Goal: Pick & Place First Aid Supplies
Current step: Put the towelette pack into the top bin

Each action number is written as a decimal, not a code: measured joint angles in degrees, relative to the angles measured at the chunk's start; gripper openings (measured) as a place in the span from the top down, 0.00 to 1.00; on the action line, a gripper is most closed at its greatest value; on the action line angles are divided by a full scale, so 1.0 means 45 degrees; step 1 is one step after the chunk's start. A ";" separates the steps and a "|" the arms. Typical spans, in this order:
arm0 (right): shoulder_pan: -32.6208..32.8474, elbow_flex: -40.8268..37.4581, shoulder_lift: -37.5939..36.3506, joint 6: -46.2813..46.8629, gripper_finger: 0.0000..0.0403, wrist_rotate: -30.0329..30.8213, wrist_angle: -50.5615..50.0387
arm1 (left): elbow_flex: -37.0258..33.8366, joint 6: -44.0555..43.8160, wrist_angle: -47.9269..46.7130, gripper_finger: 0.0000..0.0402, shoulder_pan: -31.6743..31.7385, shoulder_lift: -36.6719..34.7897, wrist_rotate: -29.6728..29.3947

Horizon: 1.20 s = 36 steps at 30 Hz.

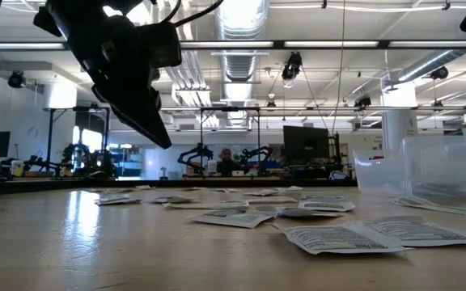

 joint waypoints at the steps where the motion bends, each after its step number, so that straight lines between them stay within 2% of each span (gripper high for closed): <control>1: 0.0000 -0.0014 0.0000 0.0001 0.83 0.0000 0.0001 | 0.0168 -0.0016 -0.0003 0.64 -0.0143 0.0137 0.0002; 6: 0.0000 -0.0038 0.0000 0.0028 0.85 0.0002 0.0006 | 0.1479 0.0274 -0.0352 0.65 -0.0681 0.0855 0.0011; 13: 0.0000 -0.0038 0.0000 0.0034 0.85 0.0000 0.0035 | 0.3554 0.0457 -0.2927 0.68 -0.1017 0.2330 -0.0514; 17: 0.0000 -0.0068 0.0000 0.0006 0.84 0.0000 0.0035 | 0.4240 0.0413 -0.4215 0.69 -0.1075 0.3293 -0.1057; 20: 0.0000 -0.0163 0.0000 0.0028 0.83 0.0000 0.0041 | 0.4445 0.0377 -0.5079 0.69 -0.1075 0.3843 -0.1794; 24: 0.0000 -0.0338 0.0000 0.0039 0.82 -0.0005 0.0069 | 0.4459 -0.0080 -0.5224 0.68 -0.1070 0.4162 -0.2395; 36: 0.0004 -0.0480 0.0000 0.0034 0.84 -0.0010 0.0283 | 0.4276 -0.0722 -0.4318 0.69 -0.1069 0.4401 -0.3728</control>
